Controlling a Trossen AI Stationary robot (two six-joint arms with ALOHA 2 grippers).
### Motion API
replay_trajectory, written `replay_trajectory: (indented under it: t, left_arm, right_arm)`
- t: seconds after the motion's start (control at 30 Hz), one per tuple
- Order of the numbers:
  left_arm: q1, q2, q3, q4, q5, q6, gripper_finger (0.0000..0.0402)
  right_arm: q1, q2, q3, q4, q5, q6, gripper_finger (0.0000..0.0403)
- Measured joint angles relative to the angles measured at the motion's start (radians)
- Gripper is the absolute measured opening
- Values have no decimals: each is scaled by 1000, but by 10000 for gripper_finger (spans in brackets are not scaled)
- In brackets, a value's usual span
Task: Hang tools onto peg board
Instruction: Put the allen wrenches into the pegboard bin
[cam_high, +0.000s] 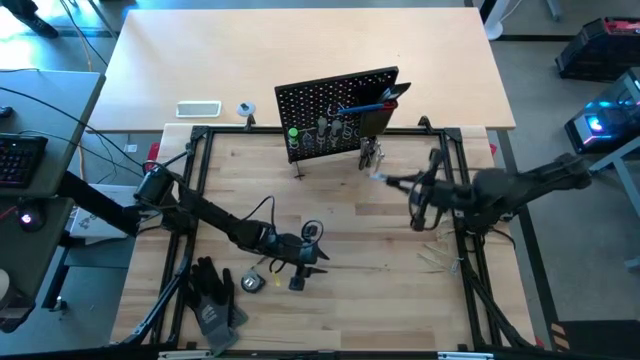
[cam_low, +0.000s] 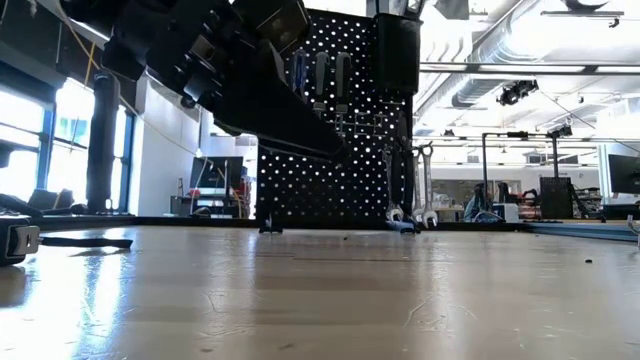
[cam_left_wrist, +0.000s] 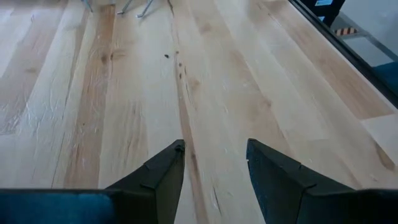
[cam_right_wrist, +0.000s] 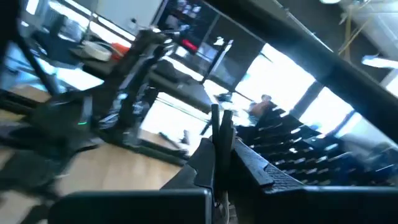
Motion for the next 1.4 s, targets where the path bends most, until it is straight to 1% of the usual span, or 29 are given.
replay_trajectory:
  t: [0.07,0.23,0.4,0.6,0.7,0.87,1.0,1.1,1.23,1.3,1.4]
  left_arm:
    - [0,0,0,2,0,1,165]
    - [0,0,0,2,0,2,165]
    - [0,0,0,4,-1,2,165]
    - [0,0,1,11,-2,-9,165]
    - [0,0,1,14,-2,-12,165]
    - [0,0,1,15,-3,-17,165]
    - [0,0,1,15,-3,-17,165]
    - [0,0,1,14,-2,-17,165]
    - [0,0,1,14,-2,-8,165]
    - [0,-1,1,14,-2,-8,165]
    - [0,-1,1,14,-2,-8,165]
  right_arm:
    - [-15,7,85,-72,8,-37,15]
    - [-85,51,295,-190,12,-70,15]
    - [-171,134,478,-283,-42,-96,15]
    - [-282,297,726,-424,-100,-131,15]
    - [-338,394,863,-529,-105,-129,15]
    - [-429,549,1100,-749,-97,-69,15]
    - [-486,649,1256,-909,-95,-11,15]
    - [-516,709,1350,-1006,-95,26,15]
    - [-553,770,1440,-1110,-96,69,15]
    - [-569,795,1469,-1160,-101,81,15]
    - [-592,804,1458,-1183,-113,109,15]
